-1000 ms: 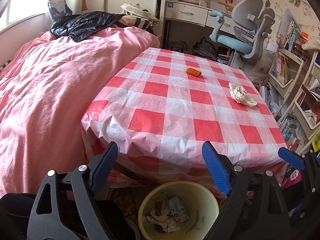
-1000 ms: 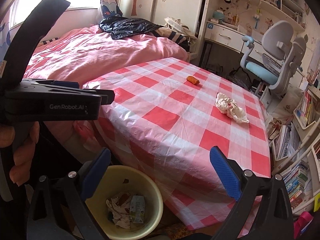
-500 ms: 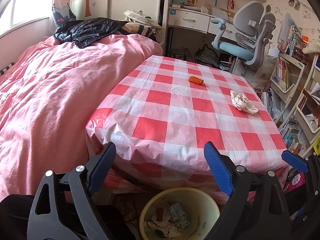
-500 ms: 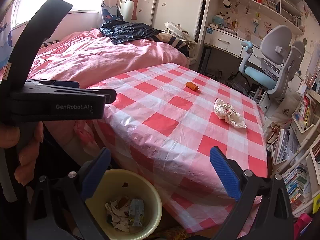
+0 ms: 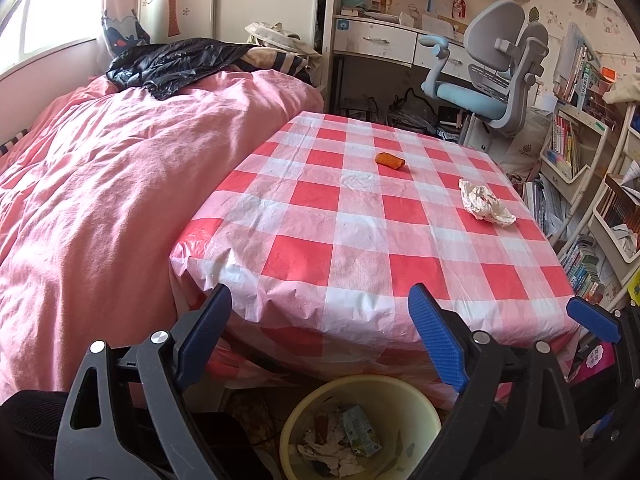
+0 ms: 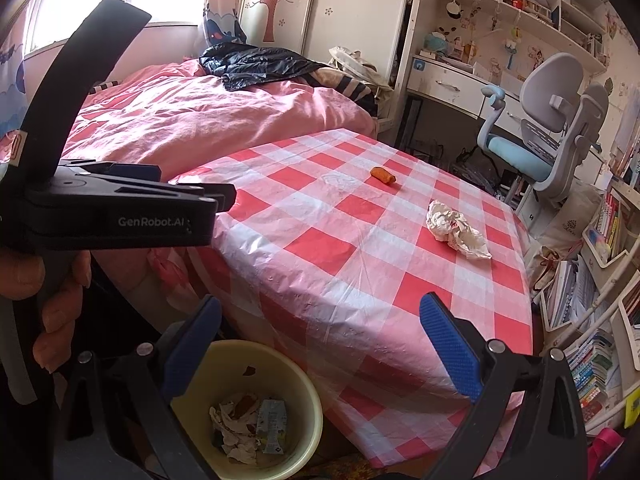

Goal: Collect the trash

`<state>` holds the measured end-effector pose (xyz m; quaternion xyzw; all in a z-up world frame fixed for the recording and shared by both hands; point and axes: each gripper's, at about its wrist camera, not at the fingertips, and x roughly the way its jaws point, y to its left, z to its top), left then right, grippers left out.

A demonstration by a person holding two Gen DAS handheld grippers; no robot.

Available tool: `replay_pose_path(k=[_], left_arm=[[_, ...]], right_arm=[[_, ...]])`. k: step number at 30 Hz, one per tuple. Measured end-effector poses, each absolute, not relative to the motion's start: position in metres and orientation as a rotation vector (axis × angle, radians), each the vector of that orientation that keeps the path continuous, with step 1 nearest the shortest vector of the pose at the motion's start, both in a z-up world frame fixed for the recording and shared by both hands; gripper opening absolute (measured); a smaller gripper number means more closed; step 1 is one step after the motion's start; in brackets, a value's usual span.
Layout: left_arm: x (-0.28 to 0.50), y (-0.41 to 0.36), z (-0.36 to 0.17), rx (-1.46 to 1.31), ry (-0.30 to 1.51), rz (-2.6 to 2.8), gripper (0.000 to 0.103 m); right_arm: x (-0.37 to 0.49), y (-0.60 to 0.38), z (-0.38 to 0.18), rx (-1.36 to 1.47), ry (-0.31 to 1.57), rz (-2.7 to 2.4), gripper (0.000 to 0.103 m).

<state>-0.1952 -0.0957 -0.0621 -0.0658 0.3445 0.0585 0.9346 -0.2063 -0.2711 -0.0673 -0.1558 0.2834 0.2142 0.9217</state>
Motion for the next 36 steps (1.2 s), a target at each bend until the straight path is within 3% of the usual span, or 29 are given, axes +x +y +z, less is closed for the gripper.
replay_pose_path(k=[36], left_arm=[[-0.1944, -0.0984, -0.0624, -0.13, 0.709, 0.122, 0.088]], right_arm=[[-0.2081, -0.2684, -0.0666, -0.338, 0.57, 0.442, 0.095]])
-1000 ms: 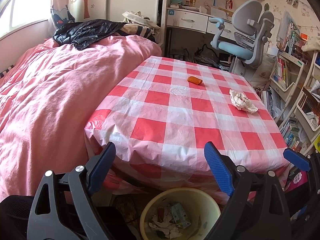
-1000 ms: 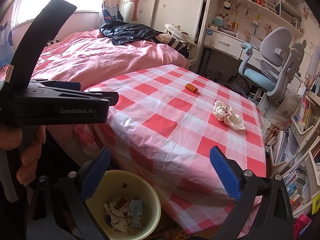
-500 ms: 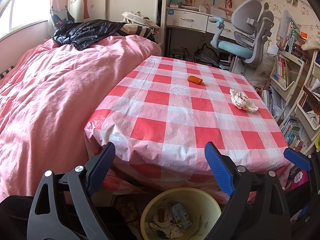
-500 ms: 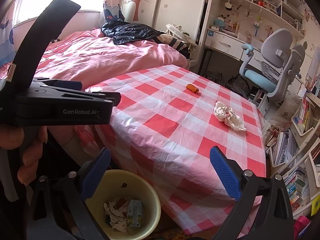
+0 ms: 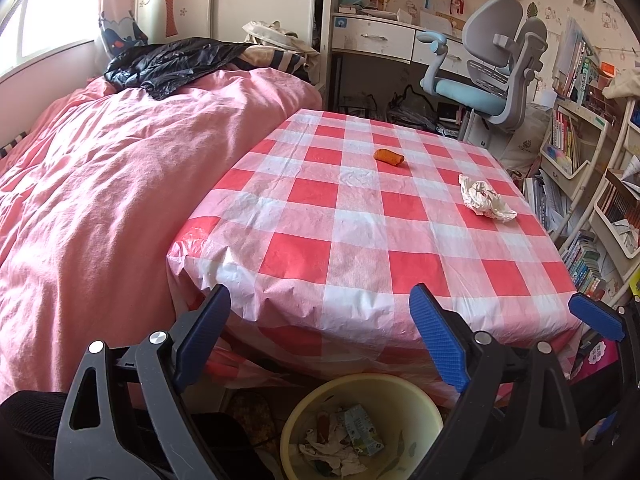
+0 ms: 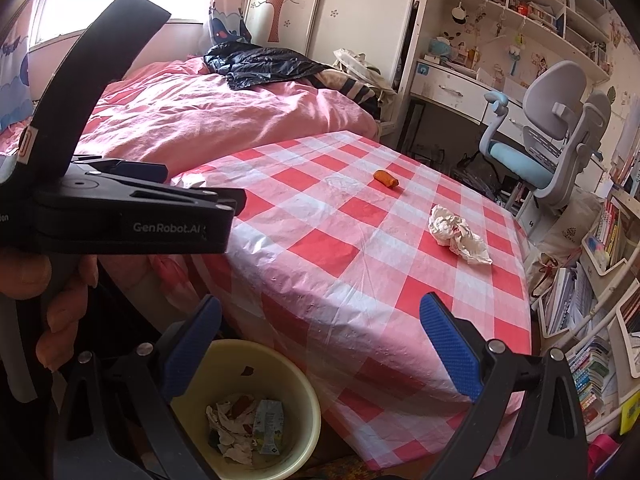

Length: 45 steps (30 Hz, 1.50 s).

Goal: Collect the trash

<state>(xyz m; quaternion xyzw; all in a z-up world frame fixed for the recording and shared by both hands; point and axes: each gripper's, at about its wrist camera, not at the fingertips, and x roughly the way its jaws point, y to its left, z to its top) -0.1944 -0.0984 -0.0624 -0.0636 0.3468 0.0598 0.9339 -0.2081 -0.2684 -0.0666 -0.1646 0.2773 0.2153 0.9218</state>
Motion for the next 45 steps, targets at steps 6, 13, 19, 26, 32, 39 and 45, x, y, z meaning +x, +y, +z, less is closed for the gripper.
replay_pose_path(k=[6, 13, 19, 26, 32, 39, 45], left_arm=[[-0.1936, -0.0996, -0.0643, -0.13, 0.713, 0.122, 0.088], [-0.1935, -0.0994, -0.0645, -0.13, 0.713, 0.123, 0.088], [-0.1929, -0.0993, -0.0639, -0.13, 0.714, 0.123, 0.088], [-0.1928, -0.0991, -0.0642, -0.128, 0.715, 0.124, 0.088], [-0.1925, -0.0989, -0.0641, -0.129, 0.715, 0.124, 0.088], [-0.1921, -0.0987, -0.0636, -0.129, 0.715, 0.124, 0.089], [-0.1918, -0.0985, -0.0637, -0.129, 0.716, 0.124, 0.09]], right_arm=[[-0.208, -0.2683, -0.0663, -0.339, 0.569, 0.442, 0.095], [-0.2082, -0.2681, -0.0662, -0.339, 0.568, 0.442, 0.095], [-0.2082, -0.2684, -0.0656, -0.337, 0.564, 0.441, 0.095], [-0.2086, -0.268, -0.0655, -0.339, 0.565, 0.441, 0.095], [-0.2089, -0.2677, -0.0656, -0.34, 0.565, 0.441, 0.095], [-0.2091, -0.2663, -0.0648, -0.35, 0.563, 0.443, 0.095], [-0.2097, -0.2658, -0.0652, -0.359, 0.559, 0.446, 0.095]])
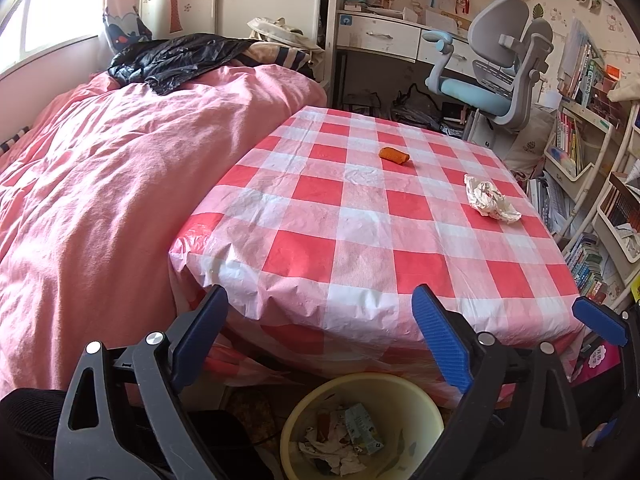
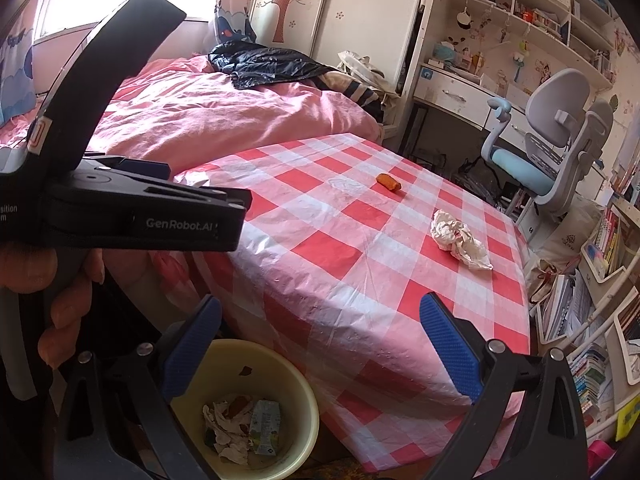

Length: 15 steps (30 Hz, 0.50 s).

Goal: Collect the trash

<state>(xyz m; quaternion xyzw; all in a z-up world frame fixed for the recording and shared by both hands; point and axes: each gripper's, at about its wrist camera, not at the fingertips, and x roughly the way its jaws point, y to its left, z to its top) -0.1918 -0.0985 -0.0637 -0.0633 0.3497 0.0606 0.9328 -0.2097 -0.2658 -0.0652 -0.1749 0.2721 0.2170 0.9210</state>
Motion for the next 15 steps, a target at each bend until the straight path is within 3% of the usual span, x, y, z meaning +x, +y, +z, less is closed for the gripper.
replay_pose_path(k=[15], left_arm=[[-0.163, -0.084, -0.056, -0.174, 0.74, 0.062, 0.091]], right_arm=[[-0.148, -0.315, -0.035, -0.251, 0.59, 0.354, 0.095]])
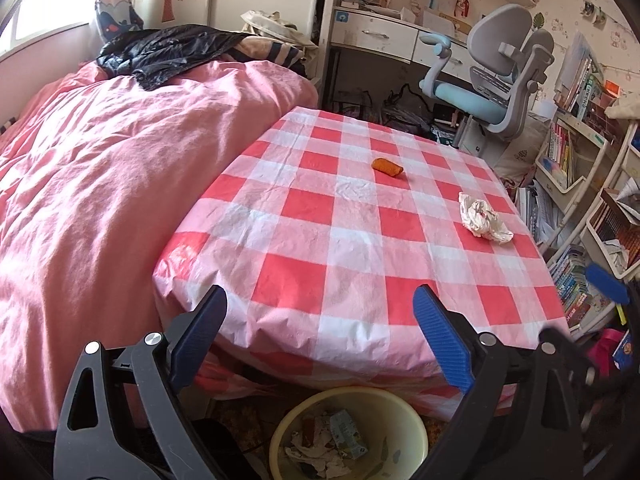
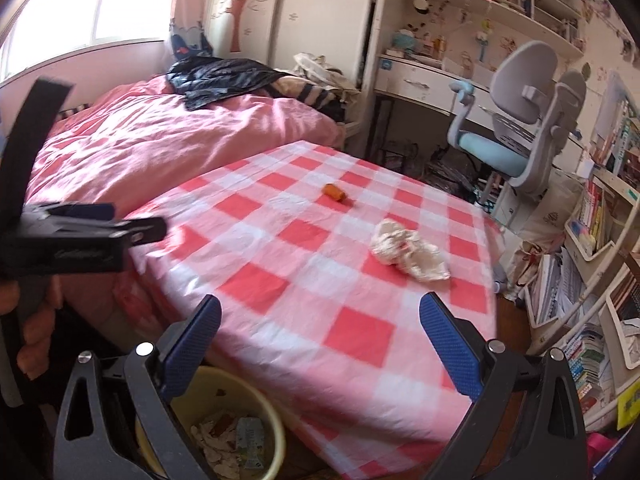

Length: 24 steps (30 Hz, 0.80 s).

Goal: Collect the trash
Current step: 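Grasp the small orange piece with the left tool while the right tool grasps the crumpled tissue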

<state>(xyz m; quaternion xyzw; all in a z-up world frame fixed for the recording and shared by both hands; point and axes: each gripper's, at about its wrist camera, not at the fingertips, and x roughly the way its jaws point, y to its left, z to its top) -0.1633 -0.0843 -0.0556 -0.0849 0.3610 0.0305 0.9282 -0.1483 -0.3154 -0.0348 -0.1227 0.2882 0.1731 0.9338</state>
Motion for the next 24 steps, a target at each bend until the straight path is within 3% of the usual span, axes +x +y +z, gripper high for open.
replay_pose_path(k=[12, 20, 24], left_arm=[[-0.032, -0.114, -0.05, -0.137, 0.789, -0.021, 0.091], [0.076, -0.126, -0.073, -0.346, 0.868, -0.004, 0.09], [0.121, -0.132, -0.091, -0.433, 0.901, 0.044, 0.083]], right_arm=[[0.001, -0.367, -0.059, -0.037, 0.814, 0.332, 0.095], [0.047, -0.373, -0.081, 0.006, 0.889, 0.365, 0.095], [0.058, -0.376, -0.091, 0.013, 0.921, 0.396, 0.094]])
